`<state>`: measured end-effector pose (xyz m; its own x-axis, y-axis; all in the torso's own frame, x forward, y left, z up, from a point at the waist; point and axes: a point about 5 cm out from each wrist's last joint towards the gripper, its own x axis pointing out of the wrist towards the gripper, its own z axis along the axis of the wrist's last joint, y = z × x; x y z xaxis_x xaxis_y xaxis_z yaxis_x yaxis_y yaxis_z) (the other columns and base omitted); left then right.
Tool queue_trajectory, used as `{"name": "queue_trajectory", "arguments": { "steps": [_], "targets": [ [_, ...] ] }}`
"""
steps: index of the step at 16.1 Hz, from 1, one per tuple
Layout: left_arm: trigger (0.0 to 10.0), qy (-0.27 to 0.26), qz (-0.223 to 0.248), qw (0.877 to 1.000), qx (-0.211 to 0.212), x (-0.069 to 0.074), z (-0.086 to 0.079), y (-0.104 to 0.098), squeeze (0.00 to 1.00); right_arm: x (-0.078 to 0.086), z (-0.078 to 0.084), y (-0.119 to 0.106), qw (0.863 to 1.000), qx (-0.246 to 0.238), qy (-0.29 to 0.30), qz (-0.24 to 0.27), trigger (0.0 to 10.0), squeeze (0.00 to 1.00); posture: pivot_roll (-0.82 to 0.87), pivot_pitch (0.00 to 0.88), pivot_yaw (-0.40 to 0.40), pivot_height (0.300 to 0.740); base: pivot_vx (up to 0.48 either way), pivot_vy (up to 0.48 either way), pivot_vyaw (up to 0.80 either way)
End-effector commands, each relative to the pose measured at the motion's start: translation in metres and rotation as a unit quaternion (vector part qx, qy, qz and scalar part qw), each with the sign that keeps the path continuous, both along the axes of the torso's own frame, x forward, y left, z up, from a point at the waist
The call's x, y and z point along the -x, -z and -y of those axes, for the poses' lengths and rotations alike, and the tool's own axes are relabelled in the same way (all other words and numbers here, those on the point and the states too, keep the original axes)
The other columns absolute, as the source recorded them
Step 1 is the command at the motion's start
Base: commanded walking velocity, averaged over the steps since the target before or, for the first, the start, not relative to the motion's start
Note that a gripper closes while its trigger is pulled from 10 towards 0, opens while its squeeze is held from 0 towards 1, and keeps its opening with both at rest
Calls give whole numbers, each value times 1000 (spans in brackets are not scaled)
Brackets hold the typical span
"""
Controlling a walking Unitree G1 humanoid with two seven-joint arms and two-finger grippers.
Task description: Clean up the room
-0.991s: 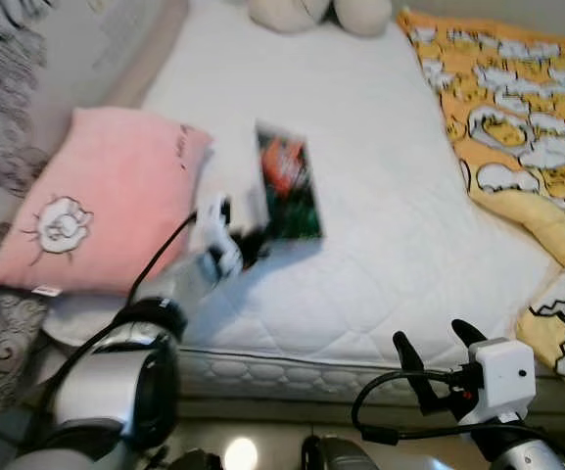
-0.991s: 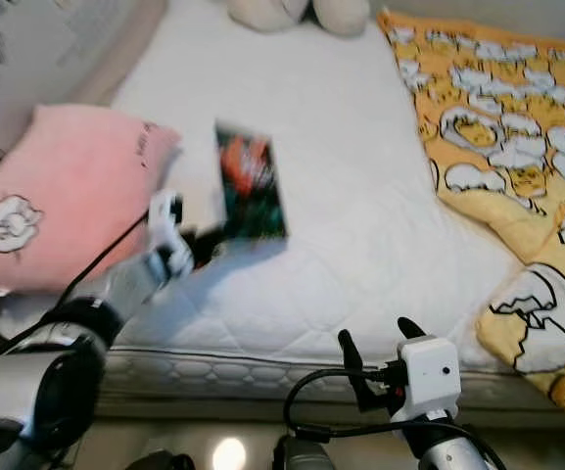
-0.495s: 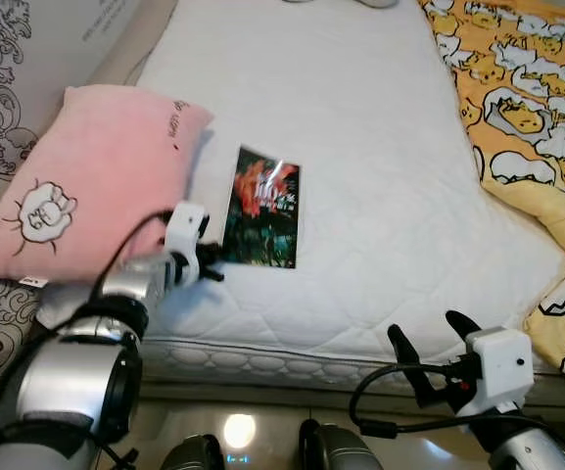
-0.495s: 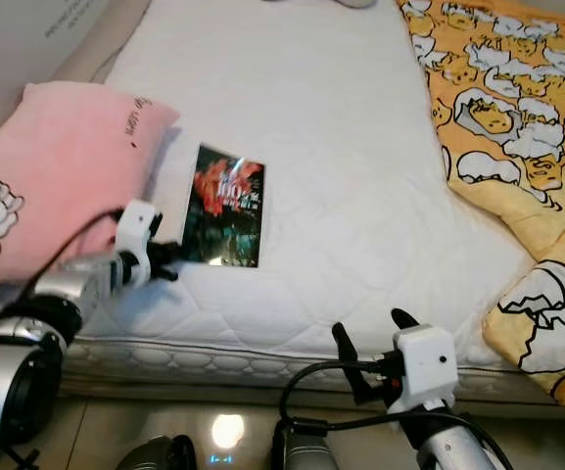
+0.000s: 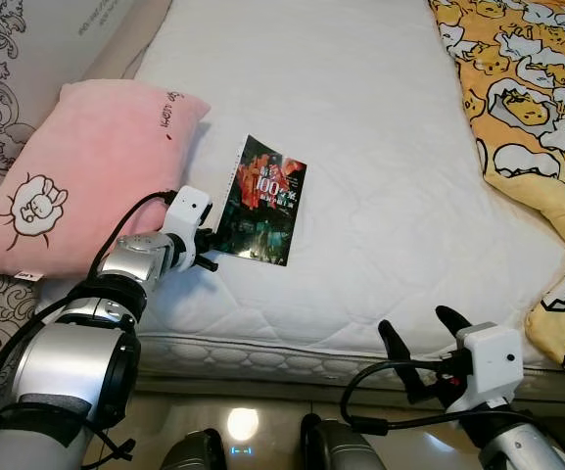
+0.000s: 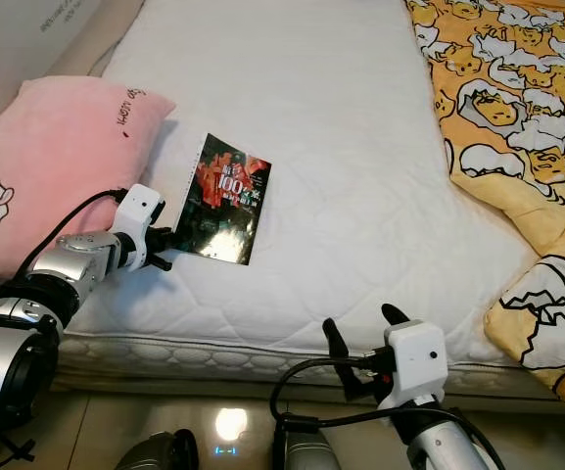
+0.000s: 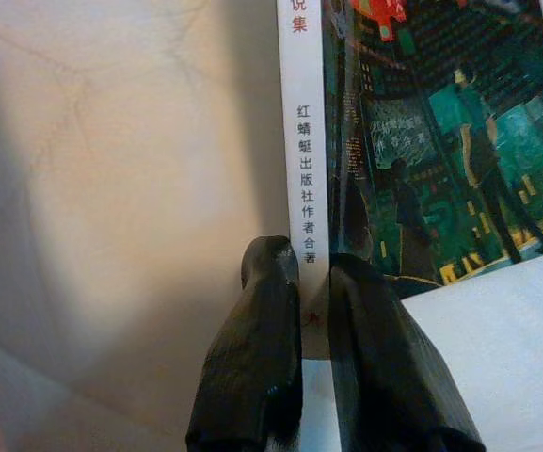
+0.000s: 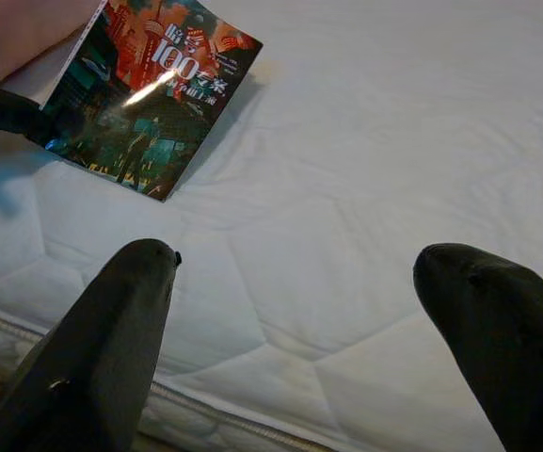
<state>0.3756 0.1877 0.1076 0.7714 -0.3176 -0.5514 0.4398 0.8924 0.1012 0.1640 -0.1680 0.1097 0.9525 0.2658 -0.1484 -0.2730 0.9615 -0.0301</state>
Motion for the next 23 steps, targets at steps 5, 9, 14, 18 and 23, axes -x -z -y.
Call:
{"name": "queue_trajectory", "arguments": {
  "steps": [5,9,14,18,23],
  "targets": [
    [10000,-1,-3,995,-103,1,-11,2,1000,0,0,7,1000,2,4,-17,10000,71,-240,209,-54,732,0,0,0],
    [10000,50,49,984,-162,-9,1,-15,1000,-3,-2,8,1000,-1,1,-16,10000,75,-220,205,-50,732,0,0,0],
    [10000,91,113,980,-136,-16,26,-44,0,-6,-6,11,1000,-8,2,-14,10000,71,-198,192,-35,732,0,0,0],
    [10000,105,69,992,12,31,81,-13,0,-14,-9,15,1000,-15,1,-8,10000,67,-173,136,-19,732,0,0,0],
    [10000,65,94,993,38,63,103,18,0,-33,-11,16,1000,-20,9,14,10000,71,-154,34,1,732,0,0,0]
  ]
}}
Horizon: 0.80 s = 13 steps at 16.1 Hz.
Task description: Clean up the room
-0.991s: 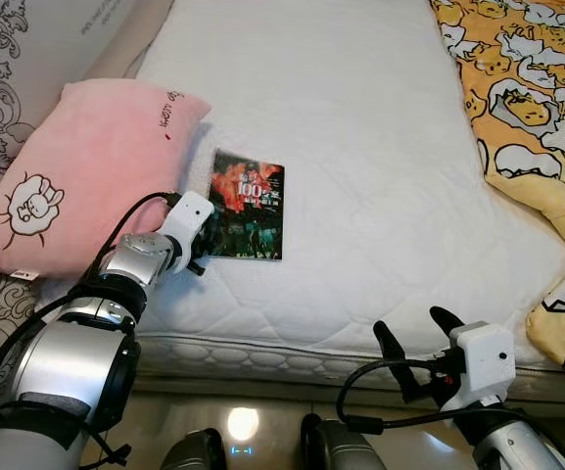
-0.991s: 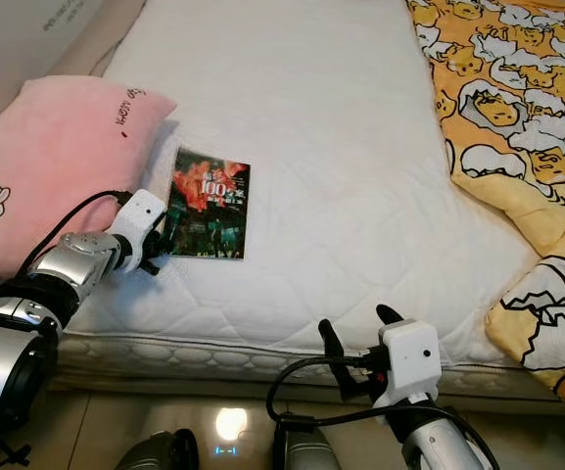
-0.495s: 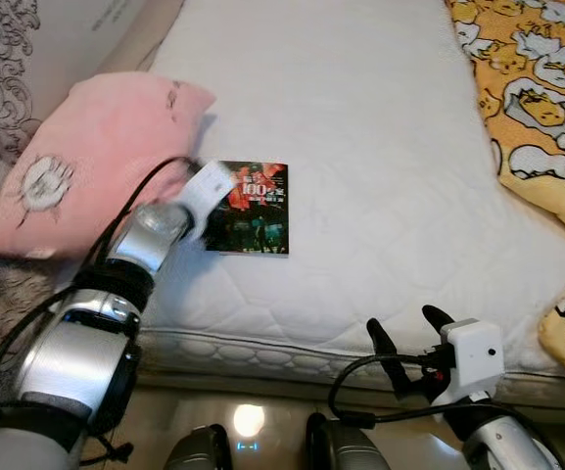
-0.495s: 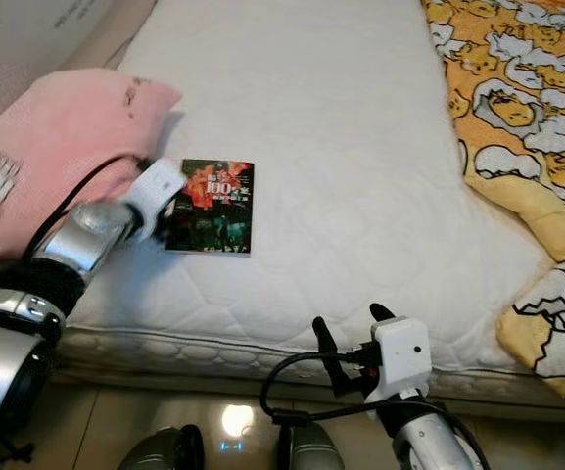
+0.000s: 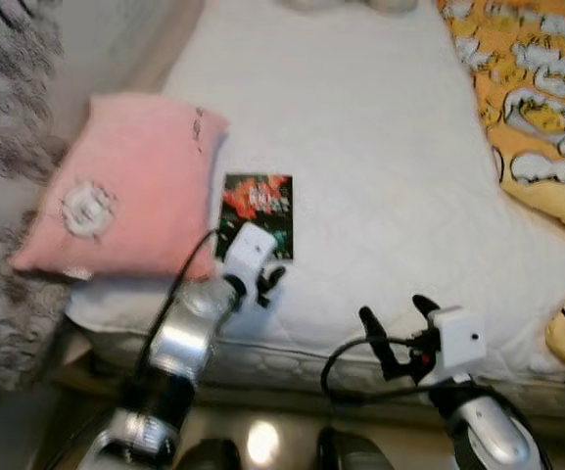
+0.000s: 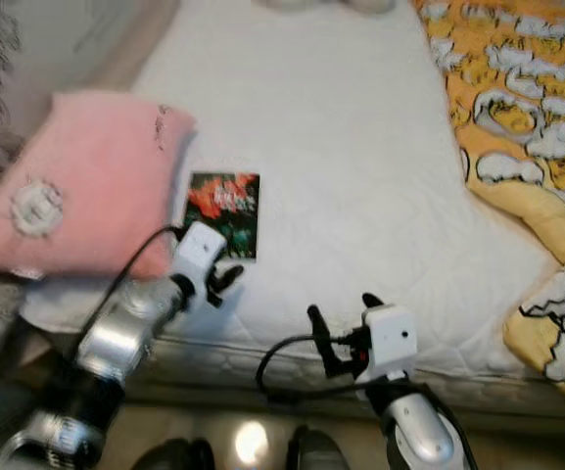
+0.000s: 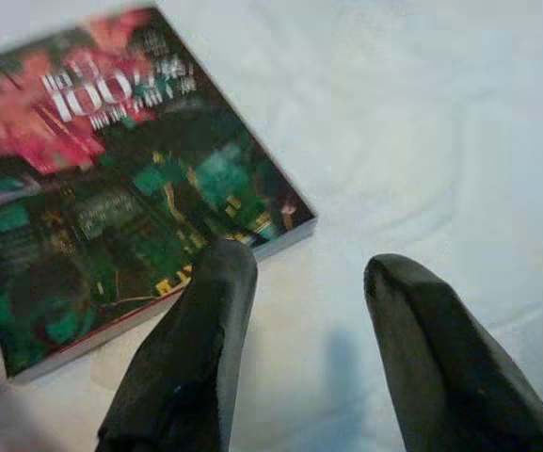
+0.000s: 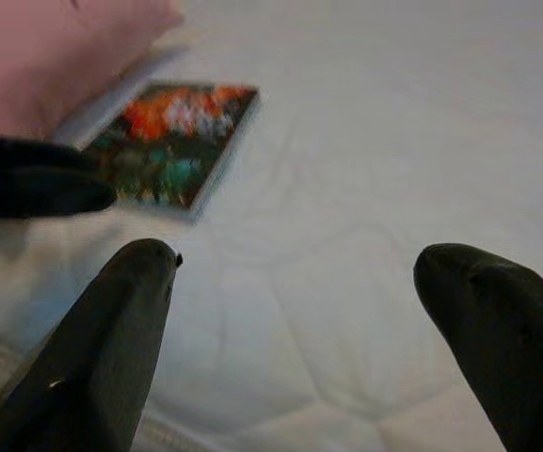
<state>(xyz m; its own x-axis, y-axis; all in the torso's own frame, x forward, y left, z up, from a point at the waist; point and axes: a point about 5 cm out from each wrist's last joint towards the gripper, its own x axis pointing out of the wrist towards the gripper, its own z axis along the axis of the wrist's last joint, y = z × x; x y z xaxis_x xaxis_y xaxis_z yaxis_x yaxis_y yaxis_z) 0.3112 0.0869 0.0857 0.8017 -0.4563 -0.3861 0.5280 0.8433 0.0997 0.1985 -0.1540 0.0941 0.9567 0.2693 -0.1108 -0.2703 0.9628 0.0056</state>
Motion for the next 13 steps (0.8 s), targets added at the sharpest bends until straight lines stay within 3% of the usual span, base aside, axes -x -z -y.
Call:
{"name": "queue_trajectory", "arguments": {
  "steps": [1,2,4,6,7,9,10,11,12,13],
  "targets": [
    [10000,-10,48,999,23,5,5,-13,0,-6,3,0,1000,0,13,14,10000,71,-143,0,14,732,0,0,0],
    [10000,-16,79,996,26,8,1,-17,0,-12,3,-2,1000,-3,18,25,10000,67,-139,0,20,732,0,0,0],
    [10000,-46,82,995,21,6,-15,-13,0,-18,3,-2,999,-5,26,32,10000,71,-132,0,30,732,0,0,0],
    [10000,-101,123,987,23,2,-30,-19,0,-20,3,-1,999,-8,34,38,10000,75,-124,0,37,732,0,0,0],
    [10000,-158,169,971,59,4,-43,-30,0,-22,5,-3,997,-9,54,54,10000,71,-121,0,41,732,0,0,0],
    [10000,-208,196,956,69,18,-60,-29,0,-23,16,-8,992,-5,99,75,10000,75,-121,0,45,732,0,0,0],
    [10000,-254,174,950,55,21,-75,-19,0,-24,22,-8,990,-2,120,79,10000,75,-121,0,44,732,0,0,0],
    [10000,-263,152,952,49,19,-78,-13,0,-26,26,-6,988,3,132,77,10000,75,-117,0,42,732,0,0,0],
    [10000,-245,143,958,43,16,-75,-11,1000,-32,31,-4,985,32,153,72,10000,0,-108,0,33,732,0,0,0],
    [10000,-230,147,960,55,15,-71,-12,1000,-34,32,-4,985,36,153,73,10000,0,-107,0,33,732,0,0,0]
  ]
}}
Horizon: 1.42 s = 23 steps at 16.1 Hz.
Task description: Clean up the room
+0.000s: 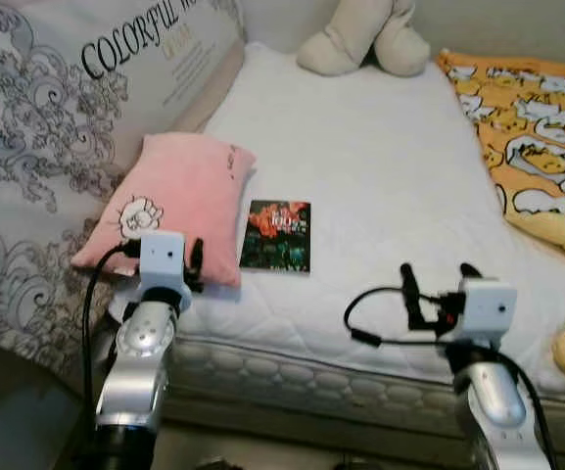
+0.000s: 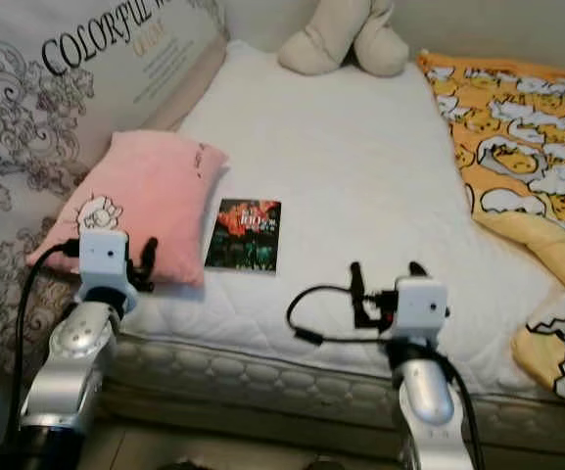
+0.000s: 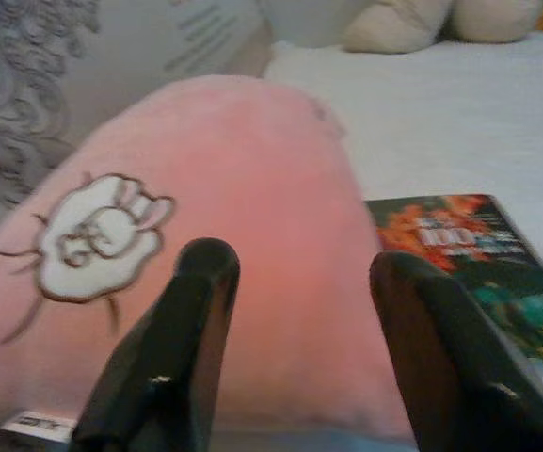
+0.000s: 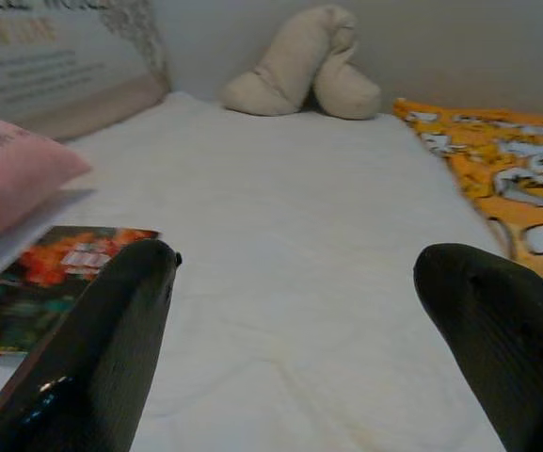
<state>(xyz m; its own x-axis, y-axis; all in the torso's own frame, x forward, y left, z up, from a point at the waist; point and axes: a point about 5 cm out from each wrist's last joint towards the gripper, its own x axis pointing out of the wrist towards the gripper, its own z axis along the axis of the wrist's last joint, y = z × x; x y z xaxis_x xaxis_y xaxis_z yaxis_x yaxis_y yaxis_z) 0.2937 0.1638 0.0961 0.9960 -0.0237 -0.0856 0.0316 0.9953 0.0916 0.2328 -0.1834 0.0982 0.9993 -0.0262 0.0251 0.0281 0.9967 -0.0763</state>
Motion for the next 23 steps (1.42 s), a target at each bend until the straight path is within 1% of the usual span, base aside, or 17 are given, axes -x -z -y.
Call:
{"name": "queue_trajectory", "arguments": {
  "steps": [1,3,4,6,7,8,9,11,12,15,16,19,21,23],
  "targets": [
    [10000,20,15,1000,14,-3,10,-4,1000,-2,0,-2,1000,3,7,12,10000,1000,-107,0,30,732,0,0,0],
    [10000,10,20,1000,1,-2,8,-1,1000,-2,6,-1,999,-21,31,15,10000,1000,-105,0,30,732,0,0,0],
    [10000,9,11,1000,-9,-2,6,4,1000,-2,9,1,999,-24,39,10,10000,1000,-106,0,29,732,0,0,0],
    [10000,6,-4,1000,-14,-3,4,11,1000,-2,9,4,999,-25,40,-3,10000,1000,-109,0,30,732,0,0,0],
    [10000,11,-11,1000,-15,-4,3,13,1000,-2,4,3,1000,-26,16,0,10000,933,-111,0,32,732,0,0,0],
    [10000,5,-29,1000,-9,-4,2,17,0,-1,0,3,999,-31,-4,-1,10000,0,-113,0,32,732,0,-480,0],
    [10000,-2,-29,999,-22,-5,1,19,0,0,-2,2,999,-33,-8,1,10000,0,-119,0,32,732,0,-480,0],
    [10000,-13,-27,999,-16,-5,-1,20,0,-1,2,2,1000,-30,2,0,10000,0,-122,0,31,732,0,-480,0],
    [10000,-10,-24,1000,-15,-7,0,19,0,-2,5,3,1000,-26,10,-4,10000,0,-123,0,29,732,0,-480,0],
    [10000,16,-1,1000,-11,-9,7,13,0,-1,10,5,1000,-21,21,-7,10000,0,-125,0,28,732,0,-480,0],
    [10000,19,1,1000,-5,-10,7,12,0,0,9,5,999,-23,22,-7,10000,0,-126,0,28,732,0,-480,0],
    [10000,41,13,999,-9,-13,9,8,0,3,8,7,999,-23,21,-12,10000,0,-129,0,30,732,0,-480,0],
    [10000,62,24,998,-8,-16,16,4,0,2,8,8,1000,-18,22,-12,10000,0,-132,0,35,732,0,-472,0],
    [10000,71,27,997,-7,-18,19,3,0,1,8,8,1000,-16,22,-11,10000,0,-134,0,38,732,0,-472,0]
  ]
}}
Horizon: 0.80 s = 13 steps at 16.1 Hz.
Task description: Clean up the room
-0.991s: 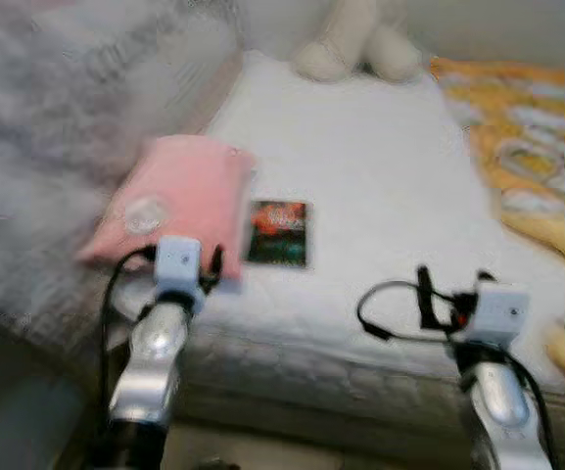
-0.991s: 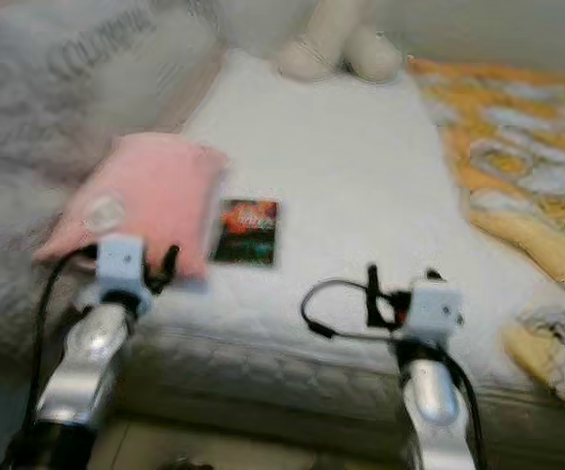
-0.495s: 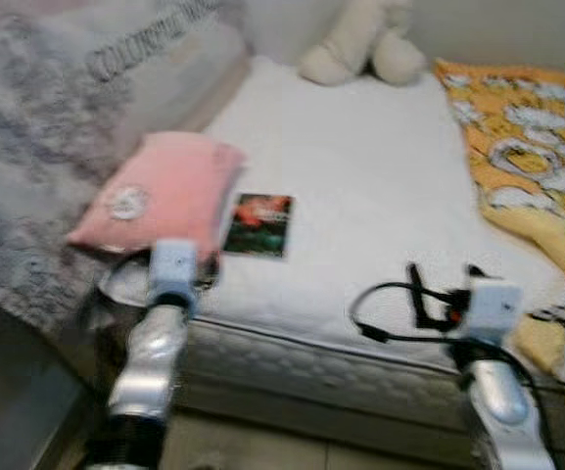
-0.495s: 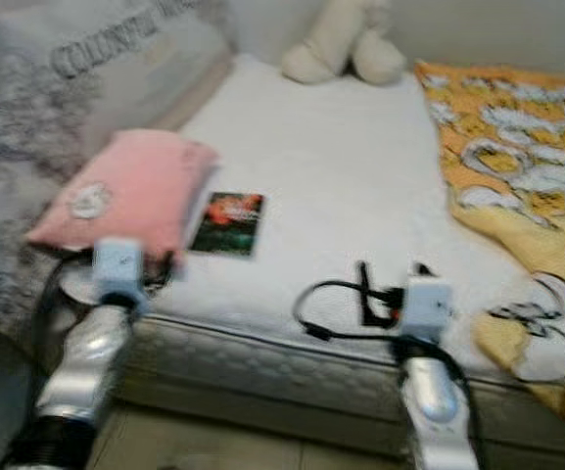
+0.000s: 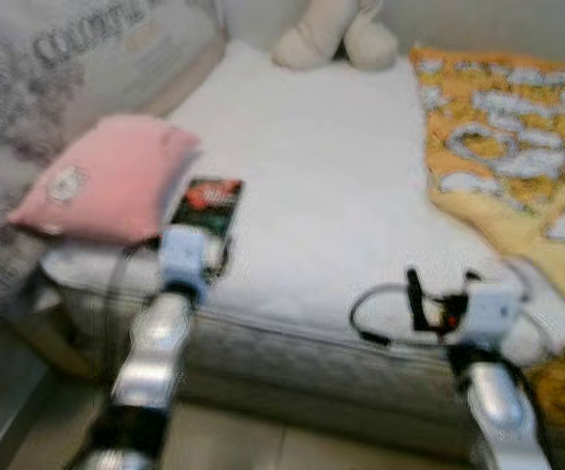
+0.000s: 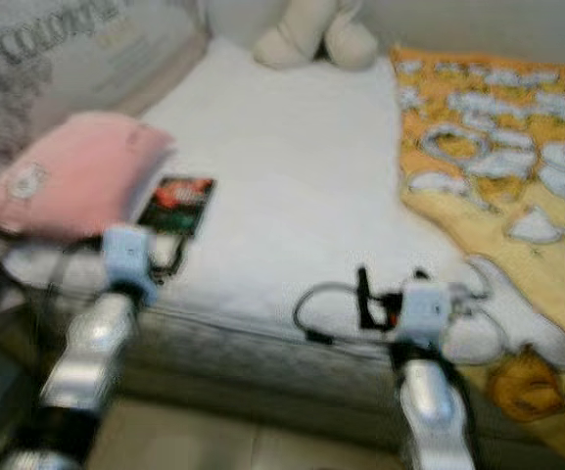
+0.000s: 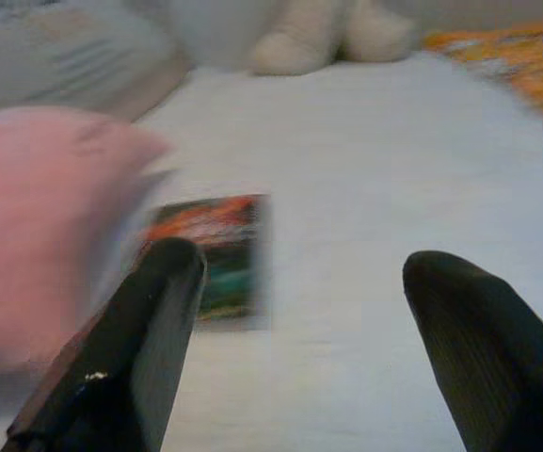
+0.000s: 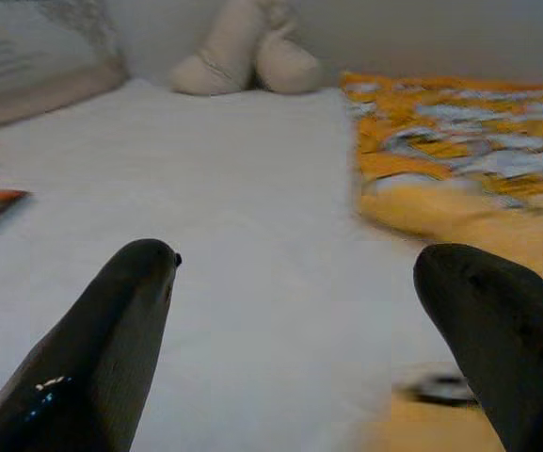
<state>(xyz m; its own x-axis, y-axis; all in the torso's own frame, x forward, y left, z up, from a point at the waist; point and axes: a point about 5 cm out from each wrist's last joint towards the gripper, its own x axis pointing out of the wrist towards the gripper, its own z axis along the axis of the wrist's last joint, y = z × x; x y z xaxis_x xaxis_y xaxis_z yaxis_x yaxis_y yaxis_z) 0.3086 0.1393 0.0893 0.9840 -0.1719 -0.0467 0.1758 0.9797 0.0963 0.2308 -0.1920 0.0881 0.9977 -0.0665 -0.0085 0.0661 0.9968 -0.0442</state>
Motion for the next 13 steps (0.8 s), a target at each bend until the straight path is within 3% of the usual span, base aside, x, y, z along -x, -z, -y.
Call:
{"name": "queue_trajectory", "arguments": {
  "steps": [1,7,9,12,13],
  "targets": [
    [10000,5,8,1000,-6,-3,-4,-4,0,-1,-1,-2,1000,1,2,5,10000,0,-135,0,39,732,0,-472,0],
    [10000,20,2,1000,-9,-6,2,-1,0,-3,-2,-3,1000,12,-9,1,10000,0,-144,0,44,732,0,-436,0],
    [10000,21,-3,1000,-5,-8,2,0,0,-4,-6,-1,1000,0,-26,-5,10000,0,-144,0,41,732,0,0,-347],
    [10000,38,-11,999,20,-5,5,1,0,4,-3,2,1000,-10,-10,-8,10000,0,-144,0,36,732,0,480,-685],
    [10000,40,-8,999,34,-1,7,1,0,13,1,6,1000,-21,8,-12,10000,0,-142,0,35,732,0,480,-681]
  ]
}}
